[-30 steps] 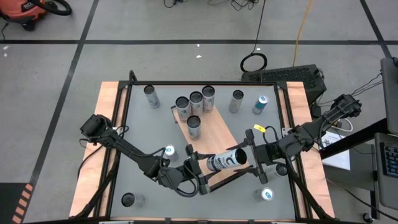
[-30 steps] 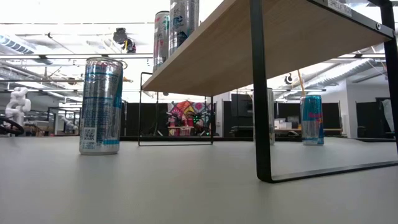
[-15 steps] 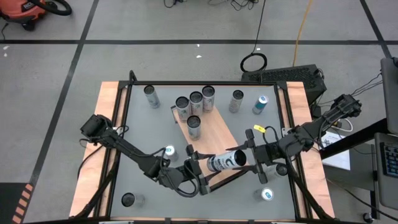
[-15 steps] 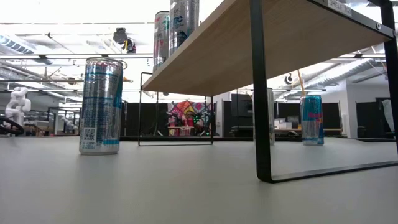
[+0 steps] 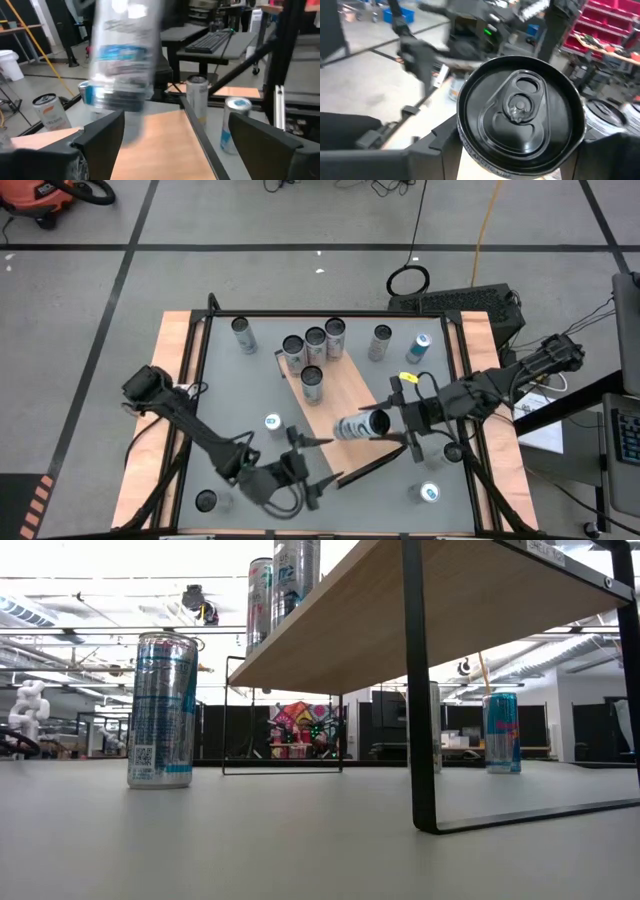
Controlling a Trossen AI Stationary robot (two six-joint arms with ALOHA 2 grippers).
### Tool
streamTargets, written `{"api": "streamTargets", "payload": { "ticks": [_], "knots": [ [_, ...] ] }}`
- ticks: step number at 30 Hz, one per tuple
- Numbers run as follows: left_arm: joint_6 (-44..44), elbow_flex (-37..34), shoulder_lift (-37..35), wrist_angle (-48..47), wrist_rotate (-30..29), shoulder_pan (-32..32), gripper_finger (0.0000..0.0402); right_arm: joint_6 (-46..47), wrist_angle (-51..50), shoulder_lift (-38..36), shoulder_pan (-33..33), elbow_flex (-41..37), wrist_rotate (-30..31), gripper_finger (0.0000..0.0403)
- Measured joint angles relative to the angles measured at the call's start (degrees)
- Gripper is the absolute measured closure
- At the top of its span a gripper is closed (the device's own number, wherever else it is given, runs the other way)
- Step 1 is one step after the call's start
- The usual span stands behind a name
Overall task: Place canned beverage on shelf
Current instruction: Put the right white-blue soda can on the shelf aligned with the other white-blue soda can
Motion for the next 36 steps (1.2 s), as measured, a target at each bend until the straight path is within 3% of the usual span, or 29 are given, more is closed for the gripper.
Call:
{"api": "streamTargets", "payload": {
  "ticks": [3, 9, 14, 21, 31, 36],
  "knots": [
    [1.28, 0.00, -1.13, -2.16, -3.23, -3.21, 0.0052, -0.05, -1.60, -0.02, -3.00, 0.07, -0.73, 0.0213],
    [-0.87, 0.00, -3.72, -9.84, -10.50, -10.25, 0.0052, 4.68, -4.89, -0.02, -10.18, 0.68, -8.04, 0.0212],
    [-10.11, 0.00, -5.20, -22.11, -10.15, -12.51, 0.0052, 2.52, -11.85, -0.02, -16.29, 3.58, -12.39, 0.0212],
    [-22.49, -0.02, -8.42, -37.03, -5.44, -11.02, 0.0052, -1.71, -17.02, 1.42, -25.72, 6.13, -22.03, 0.0212],
    [-22.73, -0.02, -10.28, -40.67, -5.47, -10.33, 0.0052, -6.34, -21.81, 9.17, -32.02, 11.63, -31.63, 0.0212],
    [-24.34, -0.02, -10.28, -40.68, -5.50, -10.04, 0.0052, -9.44, -24.21, 11.77, -32.52, 14.79, -31.66, 0.0212]
  ]
}}
